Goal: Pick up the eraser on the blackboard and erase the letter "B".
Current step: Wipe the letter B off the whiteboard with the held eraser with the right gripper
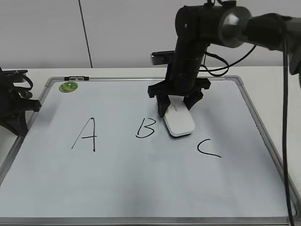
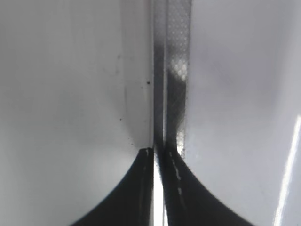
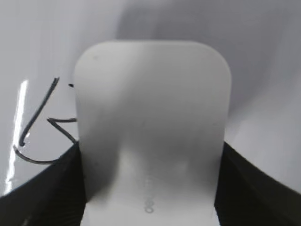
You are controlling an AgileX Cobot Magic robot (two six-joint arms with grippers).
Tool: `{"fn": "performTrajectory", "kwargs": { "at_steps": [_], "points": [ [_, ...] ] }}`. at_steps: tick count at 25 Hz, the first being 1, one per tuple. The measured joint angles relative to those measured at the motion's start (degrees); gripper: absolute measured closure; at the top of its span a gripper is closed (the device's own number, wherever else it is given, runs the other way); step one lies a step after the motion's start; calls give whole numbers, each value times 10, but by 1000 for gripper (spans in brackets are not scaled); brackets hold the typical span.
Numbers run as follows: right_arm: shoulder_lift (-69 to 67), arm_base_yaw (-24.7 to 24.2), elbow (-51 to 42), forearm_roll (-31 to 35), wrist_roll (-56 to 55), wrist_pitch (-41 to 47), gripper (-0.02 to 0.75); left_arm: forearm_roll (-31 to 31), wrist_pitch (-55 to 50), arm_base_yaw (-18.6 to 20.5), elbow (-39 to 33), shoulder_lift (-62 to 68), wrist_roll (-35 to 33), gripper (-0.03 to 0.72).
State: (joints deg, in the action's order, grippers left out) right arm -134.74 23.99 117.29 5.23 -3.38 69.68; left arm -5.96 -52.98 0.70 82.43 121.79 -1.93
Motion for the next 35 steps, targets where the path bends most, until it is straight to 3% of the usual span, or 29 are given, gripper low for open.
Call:
{"fn": "performTrajectory", "kwargs": {
  "at_steps": [6, 26, 35],
  "points": [
    [-35, 37, 21, 1, 7, 5, 215, 0, 0, 0, 0, 0, 0, 656],
    [-69, 46, 55, 5, 12, 36, 215, 1, 2, 0, 0, 1, 0, 656],
    [-74, 98, 59, -21, 15, 25, 215, 3, 2, 0, 0, 1, 0, 656]
  ]
}}
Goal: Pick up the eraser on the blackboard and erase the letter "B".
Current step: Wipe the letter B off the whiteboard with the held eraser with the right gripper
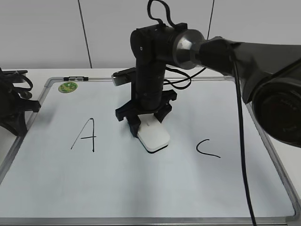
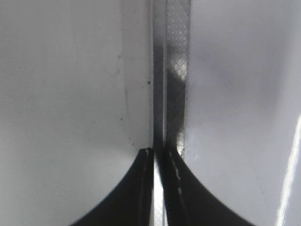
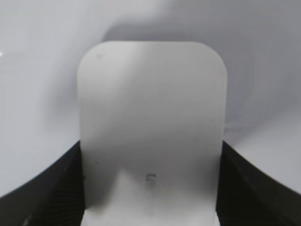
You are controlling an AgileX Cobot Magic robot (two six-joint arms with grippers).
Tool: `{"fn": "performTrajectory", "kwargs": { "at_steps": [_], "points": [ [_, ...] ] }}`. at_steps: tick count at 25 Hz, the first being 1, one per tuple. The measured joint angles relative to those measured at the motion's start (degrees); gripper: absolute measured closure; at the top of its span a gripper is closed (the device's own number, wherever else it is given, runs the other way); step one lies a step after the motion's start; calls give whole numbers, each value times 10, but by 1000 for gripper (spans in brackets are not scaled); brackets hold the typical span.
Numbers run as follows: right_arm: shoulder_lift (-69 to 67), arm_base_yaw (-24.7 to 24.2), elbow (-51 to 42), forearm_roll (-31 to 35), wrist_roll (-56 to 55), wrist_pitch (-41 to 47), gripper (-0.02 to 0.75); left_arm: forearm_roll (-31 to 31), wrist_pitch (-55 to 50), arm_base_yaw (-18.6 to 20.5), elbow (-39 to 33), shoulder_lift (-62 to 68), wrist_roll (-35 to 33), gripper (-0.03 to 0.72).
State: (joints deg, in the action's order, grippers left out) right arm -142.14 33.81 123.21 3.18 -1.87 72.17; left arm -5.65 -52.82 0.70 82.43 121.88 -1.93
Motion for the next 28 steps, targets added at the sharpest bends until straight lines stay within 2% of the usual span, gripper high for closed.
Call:
{"fn": "performTrajectory", "kwargs": {
  "at_steps": [4, 8, 15, 21, 28],
  "points": [
    [-1, 23, 0, 3, 0, -9, 215, 0, 0, 0, 0, 0, 0, 656],
    [-1, 40, 0, 34, 1, -14, 215, 1, 0, 0, 0, 0, 0, 655],
    [-1, 45, 0, 39, 1, -17, 216, 1, 0, 0, 0, 0, 0, 656],
    [-1, 29, 0, 40, 0, -17, 216, 1, 0, 0, 0, 0, 0, 656],
    [-1, -8, 0, 82, -12, -19, 216, 6, 1, 0, 0, 0, 0, 662]
  ]
}}
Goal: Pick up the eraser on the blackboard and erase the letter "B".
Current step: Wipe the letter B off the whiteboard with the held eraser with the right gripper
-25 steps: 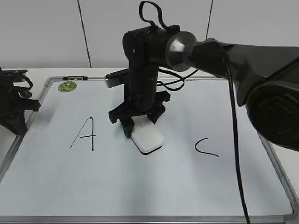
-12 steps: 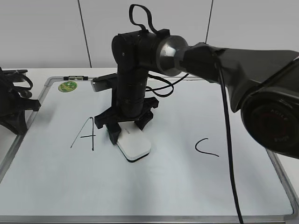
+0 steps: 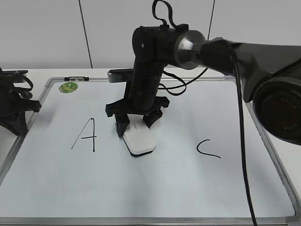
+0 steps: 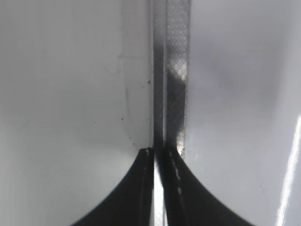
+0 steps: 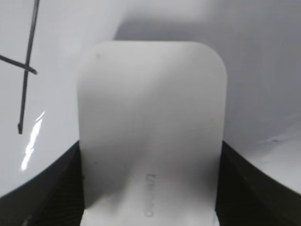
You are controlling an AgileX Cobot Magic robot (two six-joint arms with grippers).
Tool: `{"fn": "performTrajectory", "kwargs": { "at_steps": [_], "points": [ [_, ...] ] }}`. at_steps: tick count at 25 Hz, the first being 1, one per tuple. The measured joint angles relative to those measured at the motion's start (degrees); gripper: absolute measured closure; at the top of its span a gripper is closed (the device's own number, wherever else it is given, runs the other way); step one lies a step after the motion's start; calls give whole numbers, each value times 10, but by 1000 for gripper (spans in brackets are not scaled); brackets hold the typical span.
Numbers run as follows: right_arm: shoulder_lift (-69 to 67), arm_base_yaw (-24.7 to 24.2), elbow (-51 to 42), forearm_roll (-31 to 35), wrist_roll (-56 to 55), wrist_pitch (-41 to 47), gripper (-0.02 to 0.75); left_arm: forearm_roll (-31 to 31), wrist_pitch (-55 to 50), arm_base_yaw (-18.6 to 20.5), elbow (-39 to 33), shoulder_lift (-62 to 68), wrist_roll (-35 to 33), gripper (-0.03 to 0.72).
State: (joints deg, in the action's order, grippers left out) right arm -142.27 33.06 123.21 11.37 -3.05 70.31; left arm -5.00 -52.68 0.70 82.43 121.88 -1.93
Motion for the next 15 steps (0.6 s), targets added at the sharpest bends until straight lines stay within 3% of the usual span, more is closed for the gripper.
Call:
{"fn": "performTrajectory", "kwargs": {
  "at_steps": [15],
  "points": [
    [7, -54, 1, -63, -13, -6, 216, 2, -1, 0, 0, 0, 0, 662]
  ]
}}
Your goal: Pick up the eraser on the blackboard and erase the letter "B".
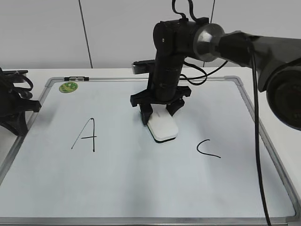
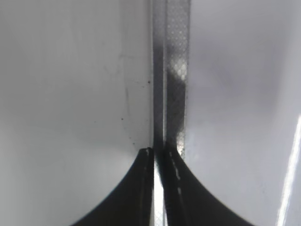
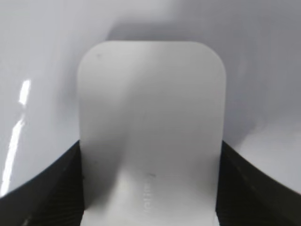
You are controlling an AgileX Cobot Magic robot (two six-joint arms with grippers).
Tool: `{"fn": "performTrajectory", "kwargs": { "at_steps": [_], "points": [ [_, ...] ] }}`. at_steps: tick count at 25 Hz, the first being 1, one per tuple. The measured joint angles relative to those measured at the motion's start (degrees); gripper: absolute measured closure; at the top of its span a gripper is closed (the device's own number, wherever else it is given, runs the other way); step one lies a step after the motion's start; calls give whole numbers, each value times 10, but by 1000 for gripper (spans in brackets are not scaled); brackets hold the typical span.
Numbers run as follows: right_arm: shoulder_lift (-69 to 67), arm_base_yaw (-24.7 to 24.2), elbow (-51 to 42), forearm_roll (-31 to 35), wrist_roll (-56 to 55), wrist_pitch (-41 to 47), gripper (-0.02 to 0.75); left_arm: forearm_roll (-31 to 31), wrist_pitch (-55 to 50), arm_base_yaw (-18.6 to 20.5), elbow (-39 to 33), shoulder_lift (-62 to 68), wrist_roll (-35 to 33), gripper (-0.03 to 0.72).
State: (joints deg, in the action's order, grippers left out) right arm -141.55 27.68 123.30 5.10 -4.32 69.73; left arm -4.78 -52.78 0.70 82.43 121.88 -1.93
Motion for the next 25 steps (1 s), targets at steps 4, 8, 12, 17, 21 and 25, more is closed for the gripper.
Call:
{"fn": "performTrajectory", "kwargs": {
  "at_steps": [4, 8, 12, 17, 21, 25],
  "points": [
    [9, -5, -6, -17, -9, -3, 216, 0, -1, 0, 0, 0, 0, 662],
    [23, -14, -18, -64, -25, 0, 216, 0, -1, 0, 0, 0, 0, 662],
    [48, -48, -21, -85, -35, 2, 216, 0, -2, 0, 0, 0, 0, 662],
    [114, -115, -33, -85, -36, 3, 216, 0, -2, 0, 0, 0, 0, 662],
    [141, -164, -90, -68, -27, 3, 216, 0, -2, 0, 0, 0, 0, 662],
    [160, -199, -174, -51, -13, 3, 216, 0, -2, 0, 0, 0, 0, 662]
  ]
}}
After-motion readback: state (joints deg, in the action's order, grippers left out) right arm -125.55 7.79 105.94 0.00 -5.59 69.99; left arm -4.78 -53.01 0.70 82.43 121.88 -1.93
